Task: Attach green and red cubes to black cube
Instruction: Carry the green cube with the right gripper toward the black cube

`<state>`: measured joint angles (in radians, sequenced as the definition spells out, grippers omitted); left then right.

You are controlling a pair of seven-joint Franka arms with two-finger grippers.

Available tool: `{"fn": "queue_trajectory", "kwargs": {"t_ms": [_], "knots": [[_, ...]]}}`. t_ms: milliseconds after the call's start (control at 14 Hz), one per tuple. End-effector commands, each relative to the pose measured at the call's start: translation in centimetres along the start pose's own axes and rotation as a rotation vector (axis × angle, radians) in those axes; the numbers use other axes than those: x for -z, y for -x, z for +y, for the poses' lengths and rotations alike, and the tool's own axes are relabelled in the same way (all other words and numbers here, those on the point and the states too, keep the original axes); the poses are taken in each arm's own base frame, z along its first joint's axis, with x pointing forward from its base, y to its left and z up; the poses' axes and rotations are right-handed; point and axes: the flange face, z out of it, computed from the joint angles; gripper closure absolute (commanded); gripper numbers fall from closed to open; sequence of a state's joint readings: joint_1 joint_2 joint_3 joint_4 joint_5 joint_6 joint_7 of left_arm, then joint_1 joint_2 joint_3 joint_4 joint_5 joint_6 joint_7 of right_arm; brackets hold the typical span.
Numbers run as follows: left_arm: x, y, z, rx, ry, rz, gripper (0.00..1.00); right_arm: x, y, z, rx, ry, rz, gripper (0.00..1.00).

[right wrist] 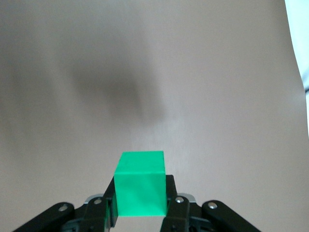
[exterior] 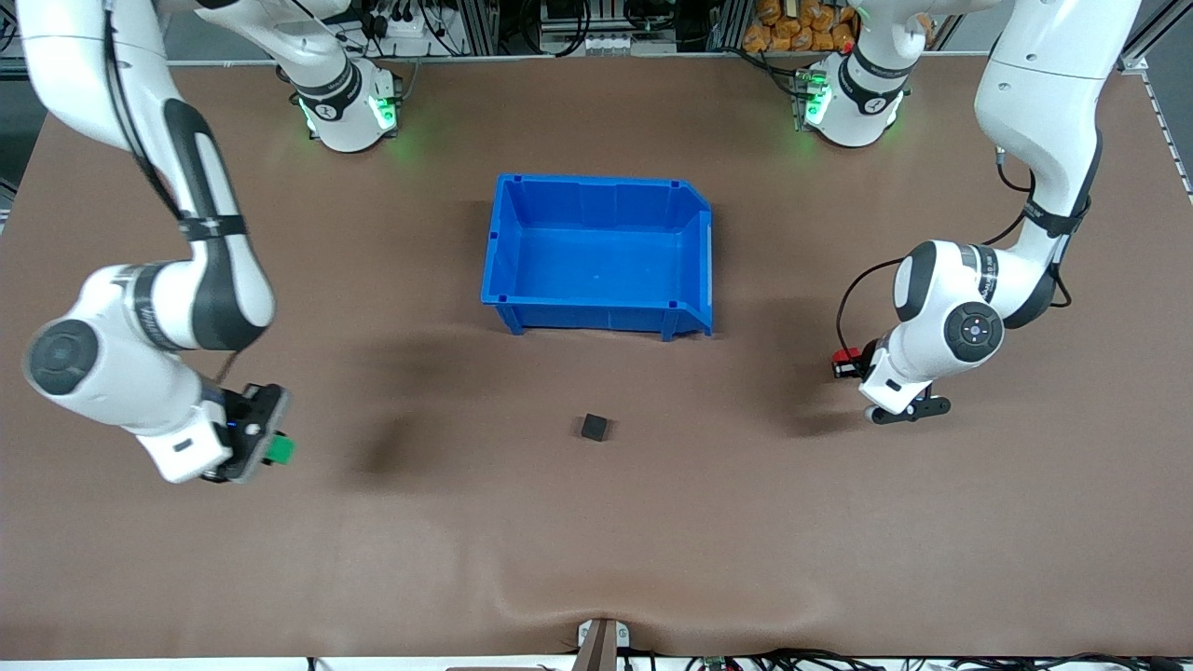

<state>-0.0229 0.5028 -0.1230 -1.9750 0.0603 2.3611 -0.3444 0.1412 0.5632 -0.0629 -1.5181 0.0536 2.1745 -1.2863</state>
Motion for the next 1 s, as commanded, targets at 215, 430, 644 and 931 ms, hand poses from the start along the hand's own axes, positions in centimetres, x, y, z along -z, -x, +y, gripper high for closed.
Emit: {"fn": "queue_trajectory", "kwargs": {"t_ms": [215,430,644,931], "knots": [[7.1,-4.1,-0.1,0.114,0.001,0.043,1.00,-2.0,-12.1,-0.5,0.167,0.024,0.033,1.00],[9.3,-5.4,1.9,0.264,0.022,0.075,1.00,-5.4,-16.3,-1.7,0.141,-0.038,0.028,1.00],[8.2,-5.7,4.5,0.384,0.114,0.019,1.00,-6.0,-19.0,-4.1,0.071,-0.095,0.007,1.00],[8.7,-5.9,7.9,0.489,0.139,0.023,1.00,-7.6,-23.1,-6.3,0.020,-0.129,-0.013,1.00]]}}
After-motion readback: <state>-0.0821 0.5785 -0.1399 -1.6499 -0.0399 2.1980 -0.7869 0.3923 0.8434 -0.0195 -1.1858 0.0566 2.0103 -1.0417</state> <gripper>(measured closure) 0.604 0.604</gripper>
